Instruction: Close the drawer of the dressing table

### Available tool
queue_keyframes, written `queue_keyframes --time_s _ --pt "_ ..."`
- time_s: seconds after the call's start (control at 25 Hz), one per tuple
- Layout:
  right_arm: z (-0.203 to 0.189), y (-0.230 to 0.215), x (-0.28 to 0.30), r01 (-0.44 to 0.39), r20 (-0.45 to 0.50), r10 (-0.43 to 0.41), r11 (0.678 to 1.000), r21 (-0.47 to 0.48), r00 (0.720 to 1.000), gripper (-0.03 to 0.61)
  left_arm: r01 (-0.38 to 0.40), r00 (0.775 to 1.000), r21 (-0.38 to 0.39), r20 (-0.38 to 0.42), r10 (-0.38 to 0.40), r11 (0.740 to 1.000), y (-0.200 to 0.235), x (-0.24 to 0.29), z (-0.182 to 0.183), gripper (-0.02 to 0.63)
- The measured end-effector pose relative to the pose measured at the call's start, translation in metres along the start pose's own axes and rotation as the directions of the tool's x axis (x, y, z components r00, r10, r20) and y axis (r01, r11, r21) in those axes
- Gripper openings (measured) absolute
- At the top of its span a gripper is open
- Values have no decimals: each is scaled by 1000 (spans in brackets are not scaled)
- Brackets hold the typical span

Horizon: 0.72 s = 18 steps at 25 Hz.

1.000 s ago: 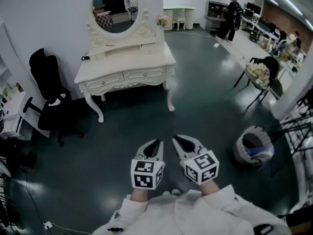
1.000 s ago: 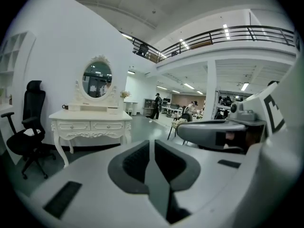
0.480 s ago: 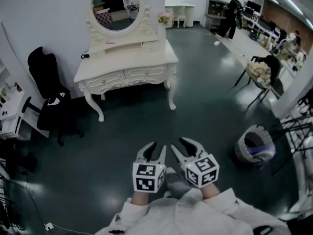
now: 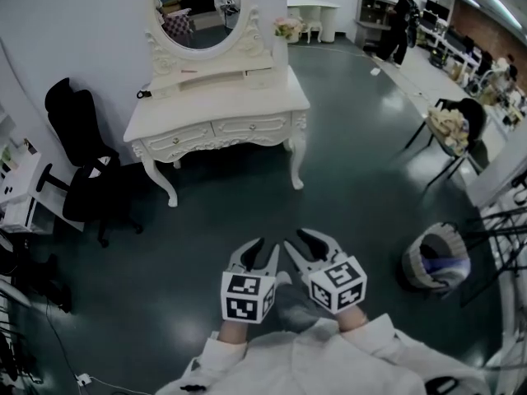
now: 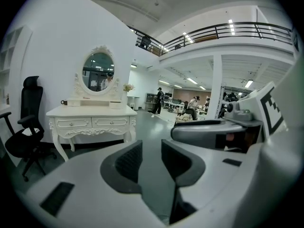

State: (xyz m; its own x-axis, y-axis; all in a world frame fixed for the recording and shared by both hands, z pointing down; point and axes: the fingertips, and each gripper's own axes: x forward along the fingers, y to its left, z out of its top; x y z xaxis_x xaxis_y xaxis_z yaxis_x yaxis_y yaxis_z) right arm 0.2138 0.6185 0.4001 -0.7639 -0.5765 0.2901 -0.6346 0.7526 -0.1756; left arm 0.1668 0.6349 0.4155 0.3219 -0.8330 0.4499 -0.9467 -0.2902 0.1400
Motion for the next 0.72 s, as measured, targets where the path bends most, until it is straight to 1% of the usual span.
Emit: queue_keyframes --time_s 0.24,0.44,0.72 --pt "28 -48 53 -22 8 22 1000 13 1000 130 -26 1000 2 -3 26 1000 37 54 38 107" --pt "65 -88 97 -39 49 38 999 16 998 130 -59 998 12 12 58 998 73 96 79 106" --pt "89 -130 152 -74 42 74 997 7 996 130 -80 997 16 21 80 997 109 149 118 106"
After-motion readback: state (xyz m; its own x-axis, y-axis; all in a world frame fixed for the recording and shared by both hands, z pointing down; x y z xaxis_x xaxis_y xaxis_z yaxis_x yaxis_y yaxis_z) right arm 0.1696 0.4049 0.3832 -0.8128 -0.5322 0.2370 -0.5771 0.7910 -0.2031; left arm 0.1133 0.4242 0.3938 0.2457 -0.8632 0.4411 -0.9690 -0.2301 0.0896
